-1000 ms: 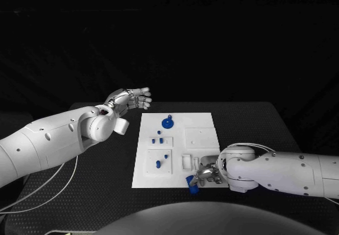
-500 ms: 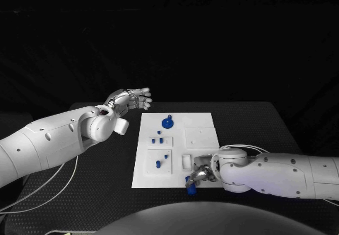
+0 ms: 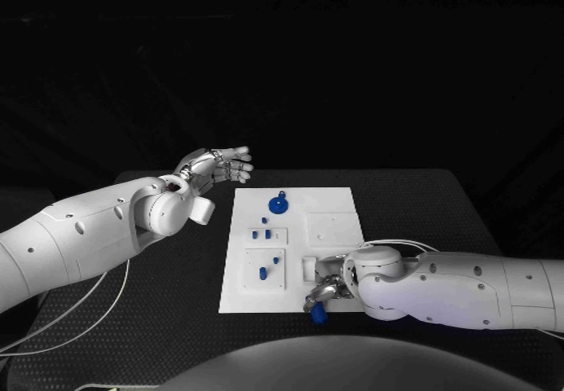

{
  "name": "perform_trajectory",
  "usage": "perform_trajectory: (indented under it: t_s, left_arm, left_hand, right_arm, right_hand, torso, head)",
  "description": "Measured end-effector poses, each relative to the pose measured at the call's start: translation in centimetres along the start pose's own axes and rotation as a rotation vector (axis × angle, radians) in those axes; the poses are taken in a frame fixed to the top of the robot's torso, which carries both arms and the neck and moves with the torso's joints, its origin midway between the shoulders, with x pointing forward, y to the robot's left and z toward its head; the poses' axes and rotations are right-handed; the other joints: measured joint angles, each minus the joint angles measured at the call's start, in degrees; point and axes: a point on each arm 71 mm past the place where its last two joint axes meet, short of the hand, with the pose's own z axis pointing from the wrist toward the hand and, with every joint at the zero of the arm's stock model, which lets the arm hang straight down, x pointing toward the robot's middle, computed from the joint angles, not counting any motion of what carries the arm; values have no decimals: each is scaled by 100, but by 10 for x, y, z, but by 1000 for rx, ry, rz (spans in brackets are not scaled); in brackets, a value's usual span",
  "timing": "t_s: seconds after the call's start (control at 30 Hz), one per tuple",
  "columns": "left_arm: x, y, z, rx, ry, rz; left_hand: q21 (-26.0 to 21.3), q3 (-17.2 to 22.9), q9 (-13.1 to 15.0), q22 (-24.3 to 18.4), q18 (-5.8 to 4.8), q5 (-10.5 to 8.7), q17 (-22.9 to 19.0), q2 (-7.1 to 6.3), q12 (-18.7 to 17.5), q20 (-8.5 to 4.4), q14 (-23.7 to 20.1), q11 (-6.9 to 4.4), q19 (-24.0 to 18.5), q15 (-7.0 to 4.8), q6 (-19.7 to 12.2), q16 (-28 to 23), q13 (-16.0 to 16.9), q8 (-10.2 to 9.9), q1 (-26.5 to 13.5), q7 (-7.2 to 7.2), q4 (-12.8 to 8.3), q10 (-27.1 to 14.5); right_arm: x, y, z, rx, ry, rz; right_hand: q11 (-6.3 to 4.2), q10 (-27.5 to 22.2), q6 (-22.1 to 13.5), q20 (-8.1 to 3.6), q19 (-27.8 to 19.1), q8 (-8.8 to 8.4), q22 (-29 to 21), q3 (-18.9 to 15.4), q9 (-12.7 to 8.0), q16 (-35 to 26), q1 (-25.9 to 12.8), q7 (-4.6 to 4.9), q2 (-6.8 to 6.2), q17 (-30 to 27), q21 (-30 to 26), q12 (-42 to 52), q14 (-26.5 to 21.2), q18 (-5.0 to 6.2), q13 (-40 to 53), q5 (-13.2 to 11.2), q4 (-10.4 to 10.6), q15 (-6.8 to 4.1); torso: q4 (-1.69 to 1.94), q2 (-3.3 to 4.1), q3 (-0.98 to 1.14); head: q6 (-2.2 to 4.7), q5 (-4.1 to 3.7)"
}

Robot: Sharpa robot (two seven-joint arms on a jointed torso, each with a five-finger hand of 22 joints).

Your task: Assemble the parts on the task board

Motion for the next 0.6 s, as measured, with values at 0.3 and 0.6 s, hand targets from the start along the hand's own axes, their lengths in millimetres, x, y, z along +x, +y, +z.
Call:
perform_trajectory:
  t_s: [0.3,0.6]
  left_arm:
    - [0,0,0,-4,2,4]
    - [-1,1,-1,-10,3,9]
  left_hand:
    - [0,0,0,-1,-2,0,6,0,0,0,0,0,0,0,0,0,0,0,0,0,0,0]
    - [0,0,0,4,-7,0,11,0,0,0,0,0,0,0,0,0,0,0,0,0,0,0]
  right_arm:
    - [-1,1,0,-6,-14,-54]
    - [-5,0,-1,3,-76,-163]
  right_hand:
    - [-1,-1,13,-20,-86,-50,0,-554,0,22,688,-13,44,-27,39,-22,-38,24,48,0,-29,-37]
    - [-1,-1,13,18,-128,-54,0,-836,1,22,1428,-7,-150,-71,39,-68,-39,27,55,0,-31,-36]
  torso:
    - [-4,-1,2]
    - [-7,-1,5]
  head:
    - [0,0]
    - [0,4]
